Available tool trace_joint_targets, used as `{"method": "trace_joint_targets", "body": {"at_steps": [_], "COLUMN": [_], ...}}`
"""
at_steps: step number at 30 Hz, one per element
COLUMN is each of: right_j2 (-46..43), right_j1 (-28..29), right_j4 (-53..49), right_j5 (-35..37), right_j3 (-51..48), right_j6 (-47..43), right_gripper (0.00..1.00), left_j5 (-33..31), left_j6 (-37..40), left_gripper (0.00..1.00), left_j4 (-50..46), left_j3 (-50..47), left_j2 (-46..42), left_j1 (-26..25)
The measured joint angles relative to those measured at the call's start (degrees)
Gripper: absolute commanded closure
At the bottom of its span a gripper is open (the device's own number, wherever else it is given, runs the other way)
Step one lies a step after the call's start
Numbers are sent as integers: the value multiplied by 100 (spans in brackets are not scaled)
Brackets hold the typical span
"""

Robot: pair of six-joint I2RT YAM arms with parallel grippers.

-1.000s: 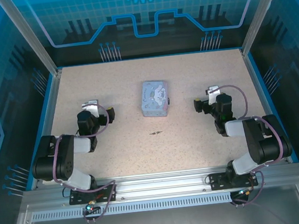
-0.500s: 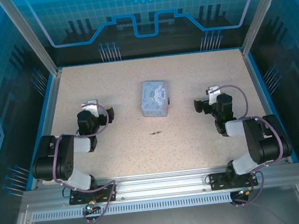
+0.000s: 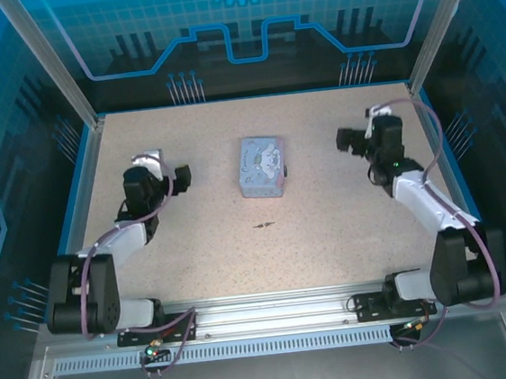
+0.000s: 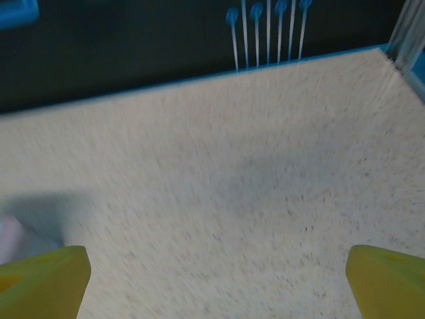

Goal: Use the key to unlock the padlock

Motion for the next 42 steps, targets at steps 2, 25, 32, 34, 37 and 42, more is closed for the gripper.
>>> {"method": "trace_joint_targets", "body": {"at_steps": [2, 25, 32, 34, 37, 42], "right_j2": [-120, 2295, 2966, 3230, 3392, 3119], "right_j1": [-72, 2271, 3156, 3359, 3622, 3574], "right_j4": [-459, -1731, -1722, -1722, -1836, -2085], "right_j5": [-140, -1996, -1878, -1987, -2000, -1930], "right_j3": [365, 1329, 2149, 2592, 3139, 3272], "right_j6": [411, 3115, 3536, 3508, 3300, 2933], "right_gripper": [0, 4, 6, 6, 5, 5], "left_j5": [15, 684, 955, 1001, 1021, 1023], "left_j6": [-271, -3724, -3936, -3995, -4030, -4052], "left_gripper": [1, 1, 1, 1, 1, 1], "left_j4": [-474, -3067, -3101, -3106, -3139, -3276], "left_j3": [365, 2994, 3388, 3462, 3569, 3685], "left_j2": [-208, 1268, 1633, 1703, 1801, 1838], "left_j1": [0, -87, -87, -87, -87, -87]}}
